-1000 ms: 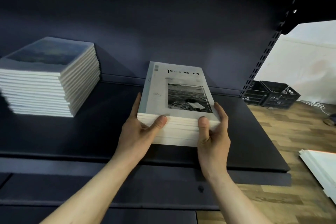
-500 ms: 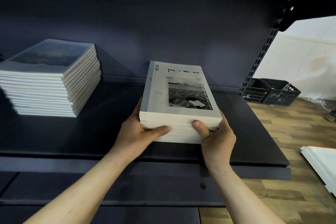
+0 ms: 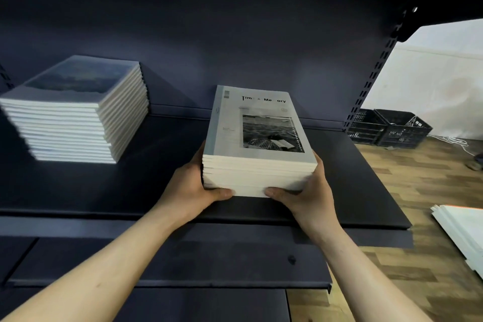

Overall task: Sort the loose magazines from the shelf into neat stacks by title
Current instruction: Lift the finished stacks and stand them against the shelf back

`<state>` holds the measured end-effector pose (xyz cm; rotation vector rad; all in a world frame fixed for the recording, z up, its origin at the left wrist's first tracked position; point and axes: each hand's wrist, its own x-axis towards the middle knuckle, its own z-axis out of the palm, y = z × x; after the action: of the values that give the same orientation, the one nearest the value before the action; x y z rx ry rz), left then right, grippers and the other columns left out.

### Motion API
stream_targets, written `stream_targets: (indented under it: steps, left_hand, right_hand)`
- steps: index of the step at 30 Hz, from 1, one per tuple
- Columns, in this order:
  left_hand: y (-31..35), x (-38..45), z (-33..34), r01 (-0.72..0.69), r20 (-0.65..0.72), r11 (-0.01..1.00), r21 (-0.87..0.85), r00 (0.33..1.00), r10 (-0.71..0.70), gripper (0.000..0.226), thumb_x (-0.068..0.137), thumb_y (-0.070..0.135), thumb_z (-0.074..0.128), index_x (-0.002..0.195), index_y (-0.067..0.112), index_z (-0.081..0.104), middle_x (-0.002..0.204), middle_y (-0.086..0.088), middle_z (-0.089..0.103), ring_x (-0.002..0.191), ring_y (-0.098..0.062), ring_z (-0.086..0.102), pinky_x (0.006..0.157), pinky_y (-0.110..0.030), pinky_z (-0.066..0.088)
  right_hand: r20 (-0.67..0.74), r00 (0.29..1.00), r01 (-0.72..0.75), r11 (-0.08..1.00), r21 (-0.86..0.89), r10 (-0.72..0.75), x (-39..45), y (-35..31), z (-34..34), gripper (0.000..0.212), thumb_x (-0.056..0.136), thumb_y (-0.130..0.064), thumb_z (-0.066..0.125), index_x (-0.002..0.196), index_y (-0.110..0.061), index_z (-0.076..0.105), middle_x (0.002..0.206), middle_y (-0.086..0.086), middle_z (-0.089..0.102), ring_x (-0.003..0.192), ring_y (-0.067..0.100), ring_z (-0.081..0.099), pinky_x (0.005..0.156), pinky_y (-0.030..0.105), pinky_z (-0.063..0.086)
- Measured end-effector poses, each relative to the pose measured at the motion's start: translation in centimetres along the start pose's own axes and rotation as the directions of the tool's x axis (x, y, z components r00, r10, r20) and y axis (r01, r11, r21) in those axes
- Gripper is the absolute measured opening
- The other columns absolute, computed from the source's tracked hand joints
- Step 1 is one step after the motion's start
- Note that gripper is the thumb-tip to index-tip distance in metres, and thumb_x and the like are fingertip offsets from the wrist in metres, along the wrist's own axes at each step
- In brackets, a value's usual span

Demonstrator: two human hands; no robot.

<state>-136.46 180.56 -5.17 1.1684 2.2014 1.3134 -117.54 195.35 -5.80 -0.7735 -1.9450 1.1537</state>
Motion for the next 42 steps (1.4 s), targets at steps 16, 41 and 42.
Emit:
stream_targets:
  steps: [16, 41, 42]
  left_hand:
    - [-0.8, 1.9, -2.2, 0.155, 0.195, 0.903, -0.401, 0.977, -0.080, 0.125, 0.042, 0.086, 0.072, 0.149, 0.044, 0.025, 0.145, 0.020, 0.045, 0.127, 0.000, 0.047, 0.106, -0.031, 0.038]
    - [-0.8, 5.5, -1.7, 0.188, 0.330, 0.690, -0.699, 0.941, 0.078, 0.086, 0.090, 0.063, 0.045, 0.157, 0.025, 0.007, 0.163, 0.005, 0.010, 0.149, -0.009, 0.012, 0.123, -0.037, 0.013]
    - [-1.0, 4.9, -2.2, 0.151, 0.306, 0.733, -0.663, 0.949, 0.081, 0.078, 0.094, 0.061, 0.043, 0.157, 0.024, 0.014, 0.161, 0.004, 0.021, 0.147, -0.011, 0.021, 0.122, -0.035, 0.018]
  right_hand:
    - [-0.240, 0.891, 0.194, 0.801, -0.567, -0.385, -4.7, -2.7, 5.9, 0.097, 0.077, -0.015, 0.074, 0.156, -0.018, 0.018, 0.166, 0.008, -0.005, 0.153, 0.027, -0.006, 0.123, 0.048, 0.005]
    - [-0.320, 0.782, 0.064, 0.580, -0.812, -0.534, 0.5, -5.4, 15.7, 0.060, 0.091, -0.048, 0.041, 0.143, -0.018, 0.045, 0.157, 0.011, 0.034, 0.149, 0.030, 0.021, 0.118, 0.059, 0.006]
    - [-0.325, 0.783, 0.054, 0.578, -0.814, -0.531, 0.4, -5.4, 15.7, 0.061, 0.091, -0.049, 0.042, 0.144, -0.019, 0.044, 0.157, 0.010, 0.034, 0.149, 0.029, 0.021, 0.118, 0.059, 0.006]
